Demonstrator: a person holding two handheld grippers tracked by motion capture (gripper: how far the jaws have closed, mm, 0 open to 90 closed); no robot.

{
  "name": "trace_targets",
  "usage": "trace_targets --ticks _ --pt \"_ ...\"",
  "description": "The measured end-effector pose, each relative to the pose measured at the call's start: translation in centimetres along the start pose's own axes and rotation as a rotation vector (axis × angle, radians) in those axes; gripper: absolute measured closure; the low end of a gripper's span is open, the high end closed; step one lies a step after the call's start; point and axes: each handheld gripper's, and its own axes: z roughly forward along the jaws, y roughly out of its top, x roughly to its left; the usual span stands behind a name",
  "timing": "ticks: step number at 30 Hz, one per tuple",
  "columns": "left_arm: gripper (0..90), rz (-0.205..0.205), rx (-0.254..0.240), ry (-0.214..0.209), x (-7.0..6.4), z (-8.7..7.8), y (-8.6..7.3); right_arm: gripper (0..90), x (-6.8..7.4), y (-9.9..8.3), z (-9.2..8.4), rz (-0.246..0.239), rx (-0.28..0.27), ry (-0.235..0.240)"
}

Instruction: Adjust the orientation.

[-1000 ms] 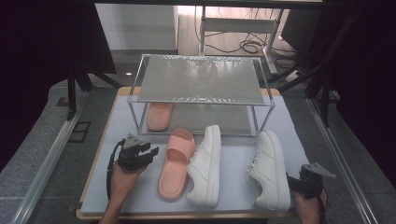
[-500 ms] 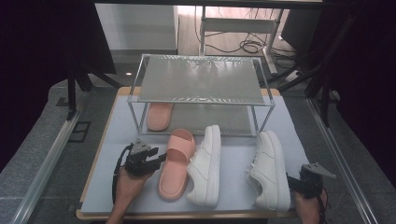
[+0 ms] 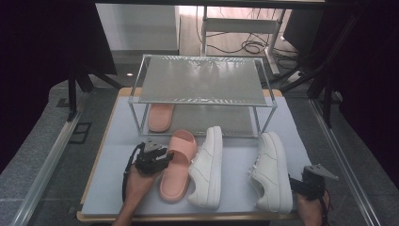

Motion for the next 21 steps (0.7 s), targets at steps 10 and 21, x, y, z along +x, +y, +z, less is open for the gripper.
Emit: trace_targets --ticks 10,21 --pt "67.3 -0.002 0.019 0.025 0.3 0.3 0.3 15.8 0.0 0.0 0.0 0.000 0.000 0.001" --pt "74.1 -0.023 0.019 0.046 1.0 -0.2 0.4 15.8 0.0 0.0 0.0 0.000 0.000 0.000"
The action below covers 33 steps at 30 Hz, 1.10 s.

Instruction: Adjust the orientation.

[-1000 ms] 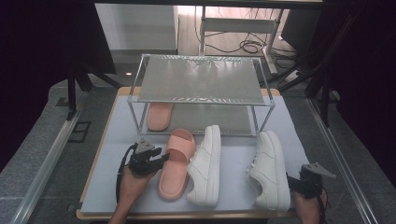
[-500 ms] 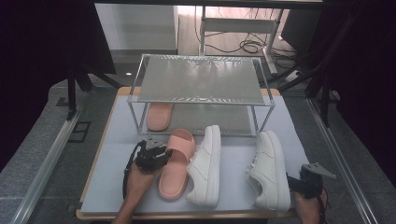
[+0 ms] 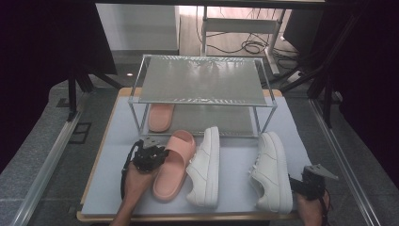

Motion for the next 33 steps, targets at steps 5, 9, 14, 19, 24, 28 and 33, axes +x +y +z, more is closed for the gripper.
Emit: trace_targets --ticks 5,9,14,19,24,28,33 --pt "76.8 -0.004 0.000 0.014 0.0 -0.1 0.0 15.8 0.0 0.0 0.0 0.000 0.000 0.000" --pt "78.2 -0.008 0.000 0.022 0.2 -0.2 0.1 15.8 0.0 0.0 0.0 0.000 0.000 0.001" --pt "78.9 -0.014 -0.005 0.033 0.3 -0.5 0.3 15.8 0.0 0.0 0.0 0.000 0.000 0.000" --pt "79.2 -0.018 -0.013 0.038 0.6 -0.9 0.5 15.8 0.0 0.0 0.0 0.000 0.000 0.000" --pt "79.0 -0.033 -0.032 0.033 1.0 -1.5 1.0 15.8 0.0 0.0 0.0 0.000 0.000 0.000" --pt "78.9 -0.033 -0.045 0.045 1.1 -1.8 1.6 15.8 0.0 0.0 0.0 0.000 0.000 0.001" --pt "78.7 -0.036 -0.064 0.057 1.3 -2.0 2.6 15.8 0.0 0.0 0.0 -0.003 0.000 0.000"
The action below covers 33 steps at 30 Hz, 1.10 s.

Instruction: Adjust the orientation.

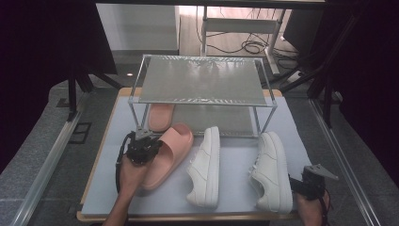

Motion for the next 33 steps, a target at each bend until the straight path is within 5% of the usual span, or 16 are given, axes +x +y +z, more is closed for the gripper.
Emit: trace_targets --ticks 13,33 --pt "78.2 -0.025 -0.041 0.021 0.2 2.3 2.8 15.8 0.0 0.0 0.0 0.000 0.000 0.000" --pt "77.5 -0.089 -0.095 0.089 -0.2 7.6 4.7 15.8 0.0 0.0 0.0 0.000 0.000 0.000"
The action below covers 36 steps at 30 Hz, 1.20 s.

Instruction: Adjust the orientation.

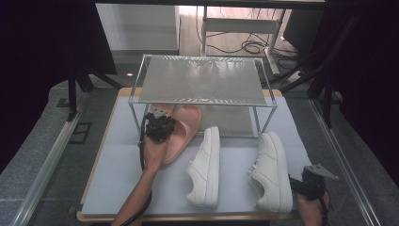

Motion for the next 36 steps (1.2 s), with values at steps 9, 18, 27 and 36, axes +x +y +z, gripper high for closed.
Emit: trace_targets --ticks 9,18,27,36 --pt "77.4 -0.030 -0.001 0.044 -0.1 2.3 -0.2 15.8 0.0 0.0 0.0 0.000 0.000 0.000" --pt "70.6 -0.027 0.018 0.045 0.7 2.6 -0.4 15.8 0.0 0.0 0.0 0.000 0.001 0.001" --pt "63.1 0.033 -0.006 0.006 1.1 -0.8 -0.8 15.8 0.0 0.0 0.0 0.000 0.000 0.000" --pt "58.8 0.075 0.017 -0.083 1.5 -4.3 -2.1 15.8 0.0 0.0 0.0 0.000 0.000 0.000"
